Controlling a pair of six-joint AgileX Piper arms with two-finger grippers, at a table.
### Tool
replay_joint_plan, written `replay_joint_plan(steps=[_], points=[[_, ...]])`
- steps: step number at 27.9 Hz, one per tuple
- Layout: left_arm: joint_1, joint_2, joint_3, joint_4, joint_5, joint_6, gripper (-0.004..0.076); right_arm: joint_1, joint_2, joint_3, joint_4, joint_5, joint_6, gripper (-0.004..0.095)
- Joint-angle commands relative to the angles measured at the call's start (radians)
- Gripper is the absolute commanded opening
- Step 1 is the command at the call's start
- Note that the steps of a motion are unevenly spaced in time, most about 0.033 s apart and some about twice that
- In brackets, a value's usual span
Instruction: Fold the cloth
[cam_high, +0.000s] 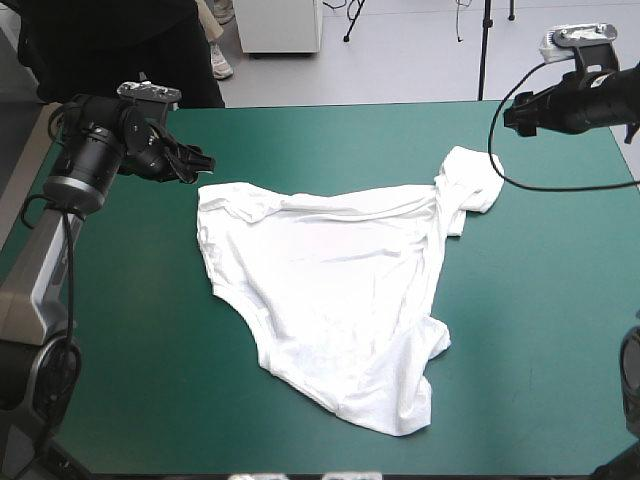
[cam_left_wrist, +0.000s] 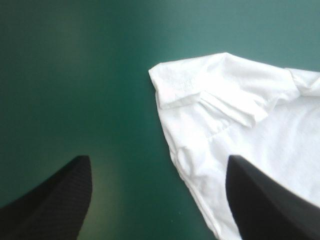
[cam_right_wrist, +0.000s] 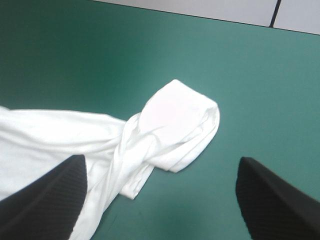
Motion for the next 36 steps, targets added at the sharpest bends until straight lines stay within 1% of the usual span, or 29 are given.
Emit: replay_joint_plan(steps=[1, 5, 7, 8, 9, 10, 11, 14, 18, 20, 26, 28, 32, 34, 36], points=[[0.000, -0.109, -0.015, 0.003, -0.006, -0.016, 0.0543, 0.056, -0.190, 0.122, -0.039, -0.018, -0.023, 0.0765], [0.006, -0.117, 0.023, 0.008, -0.014, -0.039, 0.0543, 0.176, -0.333, 0.293, -0.160, -0.024, -0.035, 0.0766], [0.024, -0.117, 0.076, -0.035, -0.045, -0.041, 0.0542, 0.283, -0.428, 0.386, -0.241, -0.026, -0.037, 0.0766], [0.041, -0.115, 0.116, -0.068, -0.072, -0.039, 0.0542, 0.342, -0.486, 0.441, -0.295, -0.033, -0.014, 0.0766], [0.052, -0.110, 0.149, -0.091, -0.098, -0.033, 0.0542, 0.393, -0.522, 0.479, -0.325, -0.039, 0.000, 0.0765], [0.066, -0.095, 0.167, -0.099, -0.106, -0.028, 0.0543, 0.436, -0.562, 0.508, -0.325, -0.039, 0.000, 0.0765], [0.069, -0.079, 0.172, -0.101, -0.109, -0.028, 0.0542, 0.455, -0.582, 0.523, -0.319, -0.039, 0.000, 0.0765], [0.071, -0.027, 0.172, -0.116, -0.118, -0.028, 0.0542, 0.487, -0.617, 0.544, -0.310, -0.017, 0.000, 0.0764], [0.071, 0.048, 0.172, -0.178, -0.134, -0.015, 0.0542, 0.506, -0.626, 0.544, -0.317, 0.002, 0.000, 0.0721], [0.071, 0.087, 0.172, -0.179, -0.136, -0.008, 0.0542, 0.508, -0.628, 0.544, -0.308, 0.003, -0.019, 0.0717], [0.071, 0.182, 0.172, -0.182, -0.153, -0.016, 0.0539, 0.508, -0.628, 0.544, -0.190, 0.005, -0.107, 0.0715], [0.069, 0.208, 0.172, -0.184, -0.155, -0.016, 0.0517, 0.508, -0.628, 0.554, -0.186, -0.005, -0.132, 0.0715], [0.069, 0.245, 0.172, -0.184, -0.153, -0.016, 0.0441, 0.508, -0.628, 0.609, -0.186, -0.011, -0.161, 0.0715], [0.069, 0.253, 0.172, -0.184, -0.155, -0.016, 0.0403, 0.524, -0.628, 0.651, -0.185, -0.014, -0.183, 0.0715], [0.069, 0.254, 0.172, -0.184, -0.157, -0.016, 0.0358, 0.563, -0.628, 0.702, -0.185, -0.021, -0.202, 0.0715]])
